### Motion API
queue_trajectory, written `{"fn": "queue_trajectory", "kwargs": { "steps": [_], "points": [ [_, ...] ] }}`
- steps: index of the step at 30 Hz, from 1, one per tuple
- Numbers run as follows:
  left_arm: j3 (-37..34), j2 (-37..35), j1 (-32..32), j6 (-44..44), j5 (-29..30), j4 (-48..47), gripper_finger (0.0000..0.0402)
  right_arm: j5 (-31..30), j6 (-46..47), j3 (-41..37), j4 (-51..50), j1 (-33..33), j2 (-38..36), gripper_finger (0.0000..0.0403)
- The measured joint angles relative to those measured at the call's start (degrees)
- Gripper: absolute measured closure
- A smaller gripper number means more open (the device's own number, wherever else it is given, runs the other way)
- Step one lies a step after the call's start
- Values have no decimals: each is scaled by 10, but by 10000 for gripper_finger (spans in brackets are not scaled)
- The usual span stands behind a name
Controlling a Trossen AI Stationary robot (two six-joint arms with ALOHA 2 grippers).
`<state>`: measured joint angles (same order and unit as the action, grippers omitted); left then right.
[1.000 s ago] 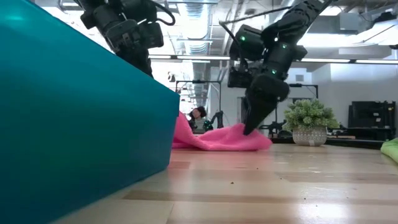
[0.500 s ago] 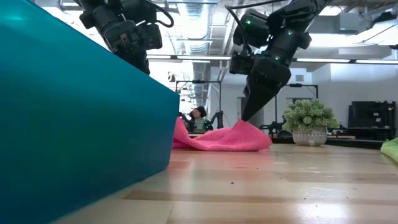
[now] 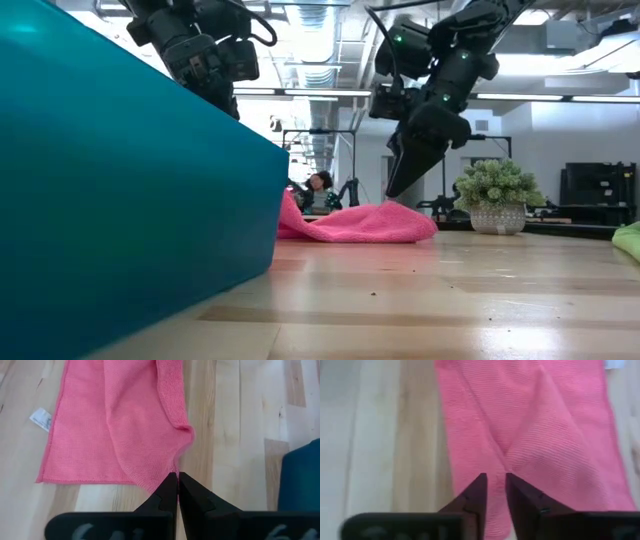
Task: Fold microfiber towels
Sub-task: Fold the pink microfiber towel on the table
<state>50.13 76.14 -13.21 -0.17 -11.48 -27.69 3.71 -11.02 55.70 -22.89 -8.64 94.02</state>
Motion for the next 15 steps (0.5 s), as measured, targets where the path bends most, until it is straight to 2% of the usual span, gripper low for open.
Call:
{"fn": "queue_trajectory", "kwargs": {
  "steps": [3, 6, 10, 15],
  "points": [
    [0, 0, 0, 6, 7, 1, 401, 26, 0, 0, -1, 0, 0, 347],
    [0, 0, 0, 5, 15, 1, 401, 24, 3, 0, -2, 4, 0, 390],
    [0, 0, 0, 5, 19, 3, 401, 24, 18, 0, -3, 1, 0, 394],
    [3, -13, -5, -49, 32, 12, 401, 22, 48, 17, -2, -18, -26, 398]
  ]
}}
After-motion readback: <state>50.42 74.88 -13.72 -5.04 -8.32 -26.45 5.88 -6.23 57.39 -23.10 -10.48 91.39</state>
